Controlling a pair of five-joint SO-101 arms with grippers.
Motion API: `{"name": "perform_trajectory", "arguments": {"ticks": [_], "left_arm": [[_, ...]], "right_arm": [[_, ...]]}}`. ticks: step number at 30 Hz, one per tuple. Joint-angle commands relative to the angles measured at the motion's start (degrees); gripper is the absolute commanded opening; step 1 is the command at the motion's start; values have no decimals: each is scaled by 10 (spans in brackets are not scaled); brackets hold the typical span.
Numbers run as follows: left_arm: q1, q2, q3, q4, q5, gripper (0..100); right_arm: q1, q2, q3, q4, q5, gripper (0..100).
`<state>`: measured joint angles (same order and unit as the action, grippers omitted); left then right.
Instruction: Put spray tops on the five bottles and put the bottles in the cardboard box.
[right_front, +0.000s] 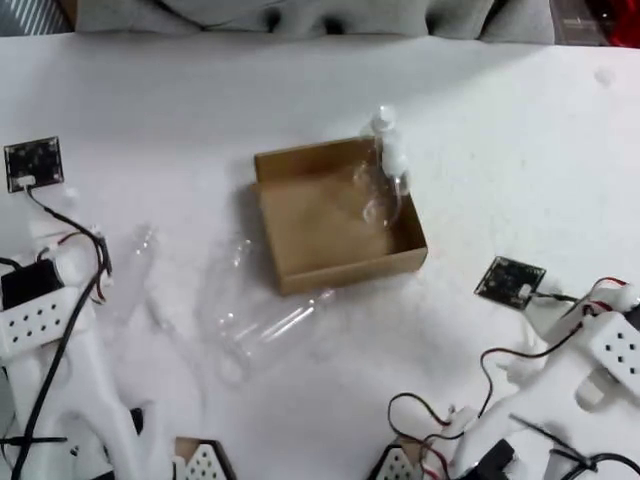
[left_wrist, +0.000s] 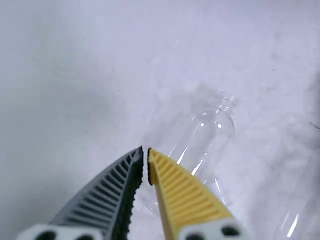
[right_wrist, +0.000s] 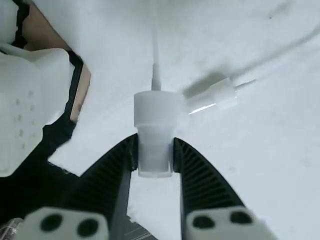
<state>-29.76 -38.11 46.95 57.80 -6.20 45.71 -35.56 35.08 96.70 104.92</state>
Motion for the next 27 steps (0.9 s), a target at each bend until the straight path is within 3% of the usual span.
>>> {"name": "perform_trajectory", "arguments": {"ticks": [1, 8, 11, 15, 20, 25, 27], "left_arm": [[7, -26, 8, -18, 0, 21], [39, -27, 111, -113, 1, 22], [61, -27, 167, -175, 1, 22], [67, -27, 197, -218, 1, 22], [68, -27, 212, -222, 1, 22], [68, -27, 215, -222, 0, 23], [69, -27, 215, -222, 0, 23]], "right_arm": [[8, 20, -7, -29, 11, 19], [-6, 119, -7, -131, -40, 176], [-28, 175, -11, -185, -78, 190], [-60, 233, -18, -257, -136, 190], [-76, 262, -77, -259, -258, 180], [-69, 233, -104, -222, -340, 14], [-64, 207, -101, -202, -355, 29]]}}
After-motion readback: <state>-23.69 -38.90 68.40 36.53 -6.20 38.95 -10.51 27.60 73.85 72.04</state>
